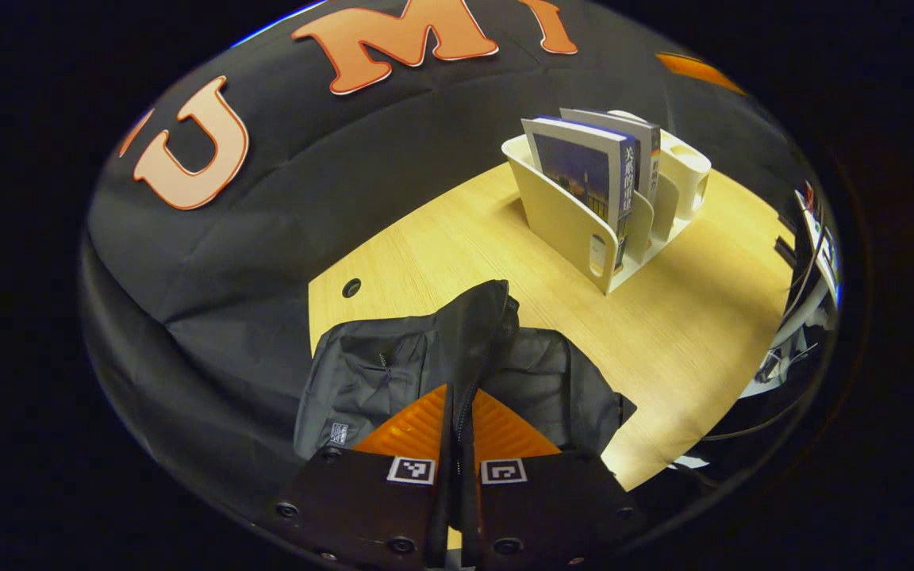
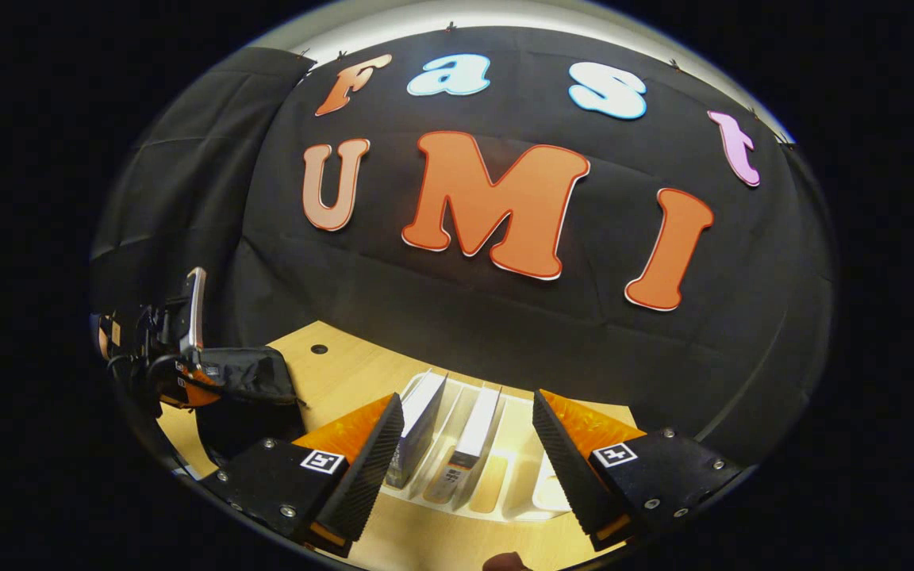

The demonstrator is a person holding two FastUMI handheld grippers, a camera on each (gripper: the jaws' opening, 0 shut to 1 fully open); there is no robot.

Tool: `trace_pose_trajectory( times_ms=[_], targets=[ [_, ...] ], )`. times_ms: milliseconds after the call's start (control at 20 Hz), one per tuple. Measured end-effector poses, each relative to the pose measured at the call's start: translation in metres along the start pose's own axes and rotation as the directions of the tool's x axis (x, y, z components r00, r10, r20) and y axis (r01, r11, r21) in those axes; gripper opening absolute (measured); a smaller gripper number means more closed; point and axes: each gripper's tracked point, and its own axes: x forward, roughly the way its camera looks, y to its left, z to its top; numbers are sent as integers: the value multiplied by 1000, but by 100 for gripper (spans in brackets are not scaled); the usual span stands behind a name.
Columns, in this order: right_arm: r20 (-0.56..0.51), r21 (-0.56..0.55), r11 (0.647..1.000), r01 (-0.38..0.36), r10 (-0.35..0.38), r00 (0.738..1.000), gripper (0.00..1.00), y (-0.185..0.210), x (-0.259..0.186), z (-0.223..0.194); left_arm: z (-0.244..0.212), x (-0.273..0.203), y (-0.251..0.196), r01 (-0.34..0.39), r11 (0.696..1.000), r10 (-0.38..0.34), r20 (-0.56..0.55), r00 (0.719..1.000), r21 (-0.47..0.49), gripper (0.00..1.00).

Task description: Open the schoolbag, grab two books from the bookshelf and put them into the schoolbag.

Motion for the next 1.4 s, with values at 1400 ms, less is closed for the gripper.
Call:
trace_pose_trajectory(
  times_ms=[1400],
  targets=[
    [-680,302,953,34,191,708,98,74,160,-70,20,8,71,452,892,-446,-168,879,-5,5]
  ],
)
